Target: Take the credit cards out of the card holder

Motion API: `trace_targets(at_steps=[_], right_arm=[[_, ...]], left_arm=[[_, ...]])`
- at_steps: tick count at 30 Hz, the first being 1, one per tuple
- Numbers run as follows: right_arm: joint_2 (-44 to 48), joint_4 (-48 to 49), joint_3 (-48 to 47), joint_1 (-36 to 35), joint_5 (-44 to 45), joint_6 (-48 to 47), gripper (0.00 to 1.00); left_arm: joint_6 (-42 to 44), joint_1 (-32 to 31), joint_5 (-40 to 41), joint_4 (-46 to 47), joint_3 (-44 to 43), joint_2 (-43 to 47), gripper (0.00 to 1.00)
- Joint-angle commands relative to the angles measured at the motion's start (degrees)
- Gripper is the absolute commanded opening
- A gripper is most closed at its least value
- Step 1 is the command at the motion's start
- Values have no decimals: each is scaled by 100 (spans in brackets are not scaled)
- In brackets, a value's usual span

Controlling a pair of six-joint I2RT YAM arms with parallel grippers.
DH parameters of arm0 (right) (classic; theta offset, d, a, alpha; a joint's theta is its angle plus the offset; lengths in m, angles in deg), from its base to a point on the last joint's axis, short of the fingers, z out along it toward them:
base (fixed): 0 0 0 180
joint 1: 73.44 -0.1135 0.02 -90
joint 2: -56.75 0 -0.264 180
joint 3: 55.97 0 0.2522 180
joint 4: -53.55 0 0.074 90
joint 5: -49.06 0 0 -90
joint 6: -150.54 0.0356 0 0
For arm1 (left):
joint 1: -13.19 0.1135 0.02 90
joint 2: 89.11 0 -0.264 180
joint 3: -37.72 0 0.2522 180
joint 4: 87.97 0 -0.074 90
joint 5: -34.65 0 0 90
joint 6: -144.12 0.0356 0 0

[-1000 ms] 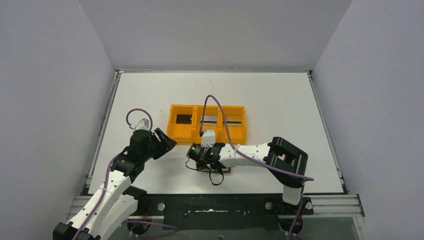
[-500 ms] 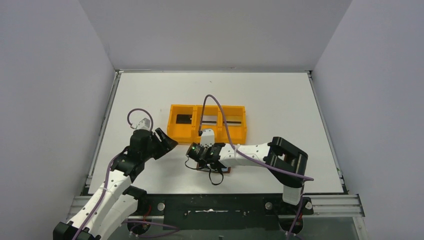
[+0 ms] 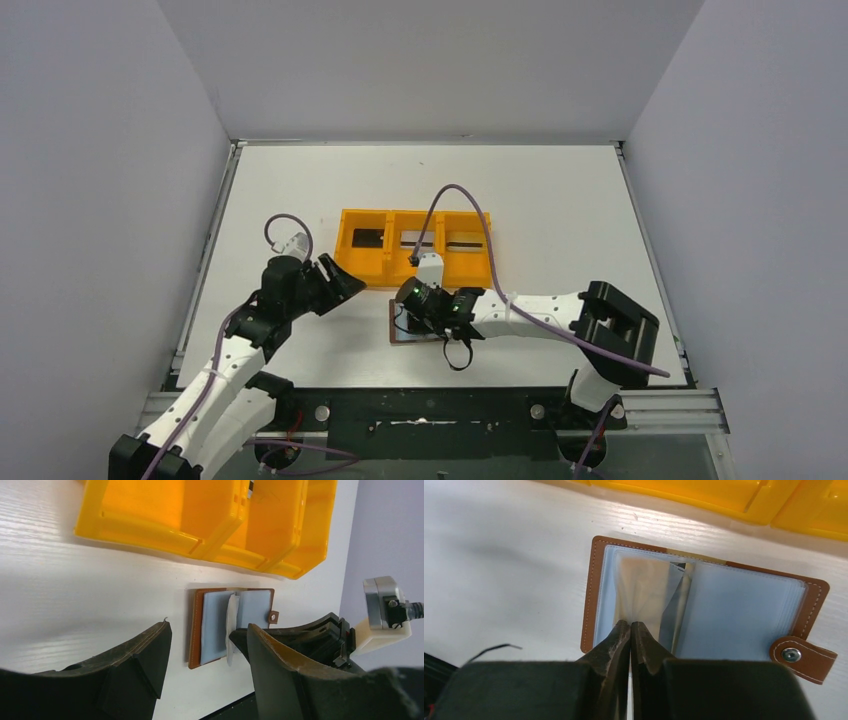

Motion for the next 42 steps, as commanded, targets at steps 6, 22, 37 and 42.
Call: trace_targets(at_steps=[6, 22, 37, 42], right_arm=[[844, 1687, 893, 340, -784, 56, 2], [1341, 3779, 2394, 918, -1860, 592, 2], [1212, 3977, 2474, 990, -2069, 584, 2], [1135, 4065, 2461, 1005, -2172, 566, 2]], left_arm=[[-135, 18, -1558, 1688, 159, -556, 57], [-663, -1395, -1116, 2979, 175, -2136, 57], [-1244, -1740, -196, 3377, 77, -2999, 53], [-1105, -1877, -140, 3367, -113, -3321, 42]])
